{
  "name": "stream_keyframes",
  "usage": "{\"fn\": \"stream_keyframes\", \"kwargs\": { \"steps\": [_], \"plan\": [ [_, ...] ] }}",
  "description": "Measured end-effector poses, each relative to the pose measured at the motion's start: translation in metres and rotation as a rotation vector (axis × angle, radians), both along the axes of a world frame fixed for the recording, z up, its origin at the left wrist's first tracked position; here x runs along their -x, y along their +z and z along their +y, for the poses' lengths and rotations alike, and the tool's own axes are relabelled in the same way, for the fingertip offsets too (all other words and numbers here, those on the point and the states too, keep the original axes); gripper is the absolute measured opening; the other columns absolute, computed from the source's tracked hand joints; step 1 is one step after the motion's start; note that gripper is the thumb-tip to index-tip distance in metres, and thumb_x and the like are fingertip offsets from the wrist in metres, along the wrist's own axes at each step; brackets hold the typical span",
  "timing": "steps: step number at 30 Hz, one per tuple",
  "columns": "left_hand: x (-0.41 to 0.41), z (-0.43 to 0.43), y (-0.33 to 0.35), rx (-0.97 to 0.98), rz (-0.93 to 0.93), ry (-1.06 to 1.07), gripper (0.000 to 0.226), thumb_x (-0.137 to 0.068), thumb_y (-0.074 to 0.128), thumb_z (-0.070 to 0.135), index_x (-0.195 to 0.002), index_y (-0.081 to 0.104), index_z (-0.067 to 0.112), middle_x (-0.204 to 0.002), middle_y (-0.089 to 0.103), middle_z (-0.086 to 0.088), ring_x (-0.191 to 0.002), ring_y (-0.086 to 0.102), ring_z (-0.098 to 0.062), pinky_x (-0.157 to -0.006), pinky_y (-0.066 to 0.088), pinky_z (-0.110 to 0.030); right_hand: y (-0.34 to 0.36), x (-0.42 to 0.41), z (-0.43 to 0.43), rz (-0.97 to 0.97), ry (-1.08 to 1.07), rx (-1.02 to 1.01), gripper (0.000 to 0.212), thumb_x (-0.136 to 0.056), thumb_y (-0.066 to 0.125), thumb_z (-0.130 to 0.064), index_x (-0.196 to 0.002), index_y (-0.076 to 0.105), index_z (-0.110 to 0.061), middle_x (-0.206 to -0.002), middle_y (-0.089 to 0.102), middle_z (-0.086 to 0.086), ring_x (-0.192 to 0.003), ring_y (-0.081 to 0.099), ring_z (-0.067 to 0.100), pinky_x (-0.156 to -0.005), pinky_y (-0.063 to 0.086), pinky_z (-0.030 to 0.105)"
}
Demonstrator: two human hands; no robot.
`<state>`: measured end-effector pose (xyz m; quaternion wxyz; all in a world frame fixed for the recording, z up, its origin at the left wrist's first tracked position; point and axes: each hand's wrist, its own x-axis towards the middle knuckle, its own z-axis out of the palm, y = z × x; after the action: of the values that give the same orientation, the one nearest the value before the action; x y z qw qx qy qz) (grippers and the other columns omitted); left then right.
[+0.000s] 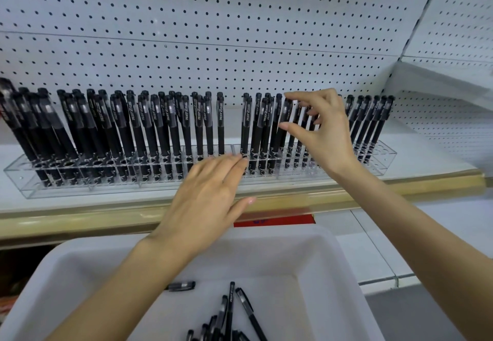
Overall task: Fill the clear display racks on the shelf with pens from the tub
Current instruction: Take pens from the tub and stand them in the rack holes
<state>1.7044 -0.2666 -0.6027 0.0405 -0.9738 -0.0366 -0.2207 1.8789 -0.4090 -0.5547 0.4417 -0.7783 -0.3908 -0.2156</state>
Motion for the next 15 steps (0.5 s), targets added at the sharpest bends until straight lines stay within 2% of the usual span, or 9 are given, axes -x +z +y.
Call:
{"fn": "stream_keyframes", "kwargs": {
  "steps": [2, 9, 15],
  "plan": [
    [-0.001, 0.001, 0.000, 0.009, -0.004, -0.005, 0.061, -0.087, 0.049, 0.048, -0.133, 0.051, 0.009, -0.132, 0.057, -0.006, -0.123, 0.053, -0.023, -0.105, 0.034, -0.039, 0.000, -0.001, -0.001, -0.005, 0.010, 0.030, 0.048, -0.078, 0.077, -0.025, -0.122, 0.060, -0.034, -0.099, 0.040, -0.021, -0.101, 0.043, 0.006, -0.092, 0.037, 0.021],
    [-0.002, 0.001, 0.000, 0.012, -0.009, -0.012, 0.058, -0.085, 0.053, 0.042, -0.130, 0.054, 0.007, -0.130, 0.058, -0.007, -0.119, 0.055, -0.025, -0.102, 0.040, -0.041, 0.005, 0.000, -0.004, -0.017, 0.012, 0.102, 0.054, -0.079, 0.076, -0.026, -0.129, 0.057, -0.032, -0.100, 0.045, -0.008, -0.100, 0.042, 0.010, -0.092, 0.037, 0.023],
    [0.004, 0.002, 0.005, 0.003, 0.062, -0.035, 0.058, -0.087, 0.050, 0.042, -0.134, 0.051, 0.008, -0.137, 0.052, -0.011, -0.127, 0.049, -0.026, -0.108, 0.024, -0.040, 0.014, 0.009, -0.015, -0.044, -0.017, 0.229, 0.061, -0.079, 0.076, -0.032, -0.135, 0.051, -0.032, -0.108, 0.048, -0.002, -0.102, 0.040, 0.010, -0.092, 0.036, 0.025]
  ]
}}
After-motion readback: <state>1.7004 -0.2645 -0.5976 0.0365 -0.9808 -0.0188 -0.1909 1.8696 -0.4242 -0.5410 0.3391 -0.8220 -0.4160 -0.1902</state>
